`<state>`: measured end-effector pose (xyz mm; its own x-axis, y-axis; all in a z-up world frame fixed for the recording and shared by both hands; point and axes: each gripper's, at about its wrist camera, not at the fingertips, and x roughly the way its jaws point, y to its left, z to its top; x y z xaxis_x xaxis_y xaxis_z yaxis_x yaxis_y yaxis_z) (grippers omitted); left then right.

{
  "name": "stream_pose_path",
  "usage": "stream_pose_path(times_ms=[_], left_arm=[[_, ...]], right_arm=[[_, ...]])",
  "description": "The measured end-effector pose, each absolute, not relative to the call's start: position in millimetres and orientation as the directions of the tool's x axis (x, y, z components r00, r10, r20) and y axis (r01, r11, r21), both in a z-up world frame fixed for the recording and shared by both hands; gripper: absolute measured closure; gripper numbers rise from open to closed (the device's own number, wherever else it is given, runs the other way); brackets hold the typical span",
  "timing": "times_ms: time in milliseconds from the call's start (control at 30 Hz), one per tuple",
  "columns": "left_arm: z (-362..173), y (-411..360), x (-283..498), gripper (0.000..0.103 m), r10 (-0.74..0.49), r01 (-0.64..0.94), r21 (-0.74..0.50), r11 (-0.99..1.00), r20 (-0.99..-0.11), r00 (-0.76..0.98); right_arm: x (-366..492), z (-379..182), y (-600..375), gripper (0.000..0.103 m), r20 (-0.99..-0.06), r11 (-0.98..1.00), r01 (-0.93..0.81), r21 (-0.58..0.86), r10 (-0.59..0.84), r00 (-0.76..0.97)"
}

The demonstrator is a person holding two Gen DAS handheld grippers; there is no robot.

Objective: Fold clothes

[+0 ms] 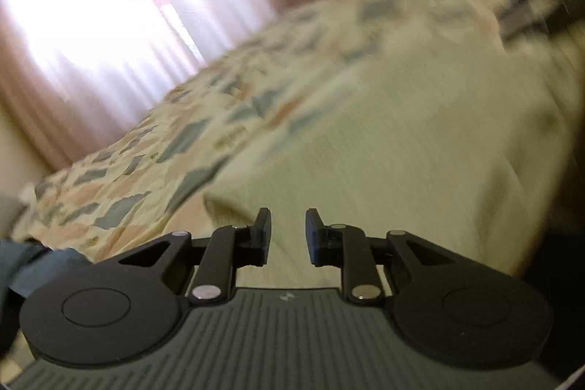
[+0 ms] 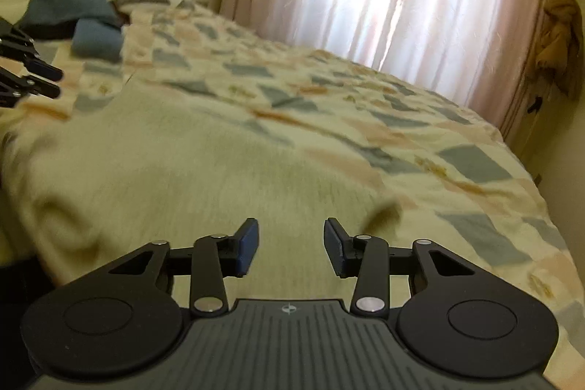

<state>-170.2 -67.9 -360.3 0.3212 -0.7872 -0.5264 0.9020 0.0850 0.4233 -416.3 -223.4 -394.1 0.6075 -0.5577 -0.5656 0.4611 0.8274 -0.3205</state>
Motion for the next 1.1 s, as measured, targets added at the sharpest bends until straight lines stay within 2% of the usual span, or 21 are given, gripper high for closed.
stream_pose_path(times_ms=[100, 233, 333, 500, 567, 667, 733, 833, 1000, 1100], left_arm=[[-363.6, -128.4, -149.7, 0.084, -0.786, 0.921, 0.357, 0.155, -0.520, 0.334], [-383.7, -178.7, -114.5, 0.086, -0.752, 0.922, 0.340, 0.185, -0.555, 0.356], [-414.0, -188.1, -88.0, 0.088, -0.700, 0.937, 0.284, 0.202, -0.627, 0.341], [-423.1, -186.3, -51.9, 0.087, -0.707, 0.949, 0.147, 0.280, -0.637, 0.307], [-426.7, -185.6, -37.4, 0.087, -0.710, 0.947, 0.091, 0.309, -0.640, 0.294], [-423.4, -179.7, -18.4, 0.095, -0.710, 0.928, 0.007, 0.374, -0.642, 0.291], [-415.3, -169.6, -33.9, 0.097, -0.717, 0.934, 0.008, 0.358, -0.638, 0.280], [-403.0, -154.5, -57.2, 0.097, -0.728, 0.943, 0.009, 0.334, -0.632, 0.264], [-382.6, -129.3, -96.0, 0.096, -0.746, 0.956, 0.012, 0.293, -0.623, 0.236], [-374.7, -104.5, -140.1, 0.095, -0.754, 0.967, 0.039, 0.251, -0.619, 0.221]], right_arm=[[-397.5, -381.6, -249.2, 0.071, -0.551, 0.828, 0.519, -0.213, -0.540, 0.636], [-384.0, -408.5, -287.2, 0.075, -0.589, 0.827, 0.535, -0.170, -0.521, 0.618], [-373.8, -428.7, -315.7, 0.076, -0.616, 0.825, 0.548, -0.138, -0.505, 0.604], [-358.9, -460.0, -361.8, 0.079, -0.658, 0.816, 0.572, -0.080, -0.475, 0.585], [-367.8, -456.3, -369.9, 0.079, -0.651, 0.798, 0.603, -0.022, -0.469, 0.597], [-387.1, -449.8, -381.7, 0.080, -0.645, 0.717, 0.695, 0.040, -0.513, 0.566], [-401.3, -440.9, -378.5, 0.080, -0.625, 0.680, 0.732, 0.030, -0.559, 0.545], [-411.8, -427.0, -364.0, 0.077, -0.575, 0.644, 0.762, -0.076, -0.652, 0.494], [-419.1, -428.1, -341.5, 0.079, -0.609, 0.663, 0.743, -0.090, -0.627, 0.485], [-431.6, -418.5, -297.5, 0.077, -0.580, 0.664, 0.740, -0.107, -0.646, 0.496]])
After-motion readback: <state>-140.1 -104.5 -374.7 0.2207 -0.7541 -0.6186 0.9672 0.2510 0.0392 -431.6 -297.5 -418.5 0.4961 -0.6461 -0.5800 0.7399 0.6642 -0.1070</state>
